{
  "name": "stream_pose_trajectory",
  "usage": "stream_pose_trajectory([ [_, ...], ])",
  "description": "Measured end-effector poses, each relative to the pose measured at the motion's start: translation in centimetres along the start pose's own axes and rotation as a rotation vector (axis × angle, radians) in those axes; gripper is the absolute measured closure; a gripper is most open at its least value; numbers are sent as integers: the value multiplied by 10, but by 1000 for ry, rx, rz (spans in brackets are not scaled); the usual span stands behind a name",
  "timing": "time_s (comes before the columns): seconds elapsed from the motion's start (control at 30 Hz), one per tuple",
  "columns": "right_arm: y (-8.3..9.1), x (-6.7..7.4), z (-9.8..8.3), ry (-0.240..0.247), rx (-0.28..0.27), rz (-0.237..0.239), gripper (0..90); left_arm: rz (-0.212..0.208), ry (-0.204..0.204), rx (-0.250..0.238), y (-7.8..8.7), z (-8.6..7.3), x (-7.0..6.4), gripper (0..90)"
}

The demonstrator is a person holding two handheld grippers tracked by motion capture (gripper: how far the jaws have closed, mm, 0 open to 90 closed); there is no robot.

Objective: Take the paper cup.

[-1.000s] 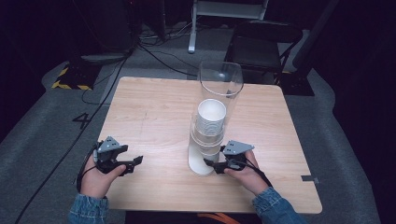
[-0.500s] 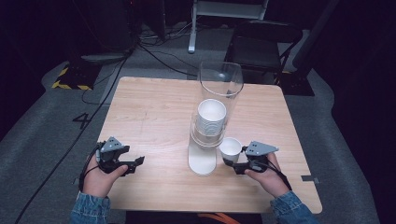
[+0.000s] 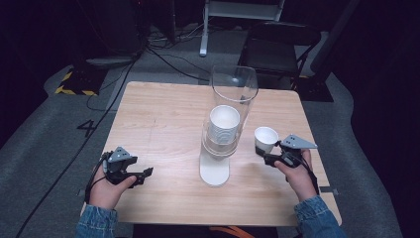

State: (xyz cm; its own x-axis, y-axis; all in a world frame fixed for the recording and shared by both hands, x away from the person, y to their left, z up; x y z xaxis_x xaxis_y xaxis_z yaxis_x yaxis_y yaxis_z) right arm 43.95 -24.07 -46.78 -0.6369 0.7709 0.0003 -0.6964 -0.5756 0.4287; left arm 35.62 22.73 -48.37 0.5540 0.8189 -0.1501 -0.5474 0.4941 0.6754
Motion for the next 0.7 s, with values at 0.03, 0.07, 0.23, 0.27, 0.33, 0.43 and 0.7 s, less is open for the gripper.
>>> stream_pose_trajectory([
  [0.03, -1, -7, 0, -26, -5, -24, 333, 0, 3, 6, -1, -1, 0, 239],
  [0.07, -1, -12, 0, -35, -1, -38, 332, 1, 3, 5, -2, -1, 0, 239],
  [0.23, -6, -36, -7, -80, 16, -105, 326, 11, 4, 15, -5, -3, 2, 239],
  [0.27, -8, -40, -9, -78, 21, -121, 325, 9, 5, 20, -5, -3, 2, 239],
  [0.33, -12, -45, -13, -80, 35, -138, 323, 7, 2, 19, -6, -4, 2, 239],
  [0.43, -19, -49, -18, -79, 52, -150, 322, 7, -3, 22, -7, -4, 1, 239],
  [0.7, -33, -51, -33, -81, 111, -149, 318, 6, 6, 20, -7, -5, 1, 239],
])
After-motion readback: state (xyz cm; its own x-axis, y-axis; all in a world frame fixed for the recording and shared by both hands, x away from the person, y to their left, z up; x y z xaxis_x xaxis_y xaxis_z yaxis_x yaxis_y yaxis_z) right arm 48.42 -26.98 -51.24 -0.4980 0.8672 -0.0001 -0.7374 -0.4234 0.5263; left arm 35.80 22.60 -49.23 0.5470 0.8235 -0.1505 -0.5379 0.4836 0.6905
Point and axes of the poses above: each handheld gripper's, and its own axes: y roughly backward along the jaws, z roughly out of its top, x roughly to its left, the point moved 5 cm from there along -y, roughly forward along the jaws, and after that the axes turned 1 degree about x, right-handed, at the moved point
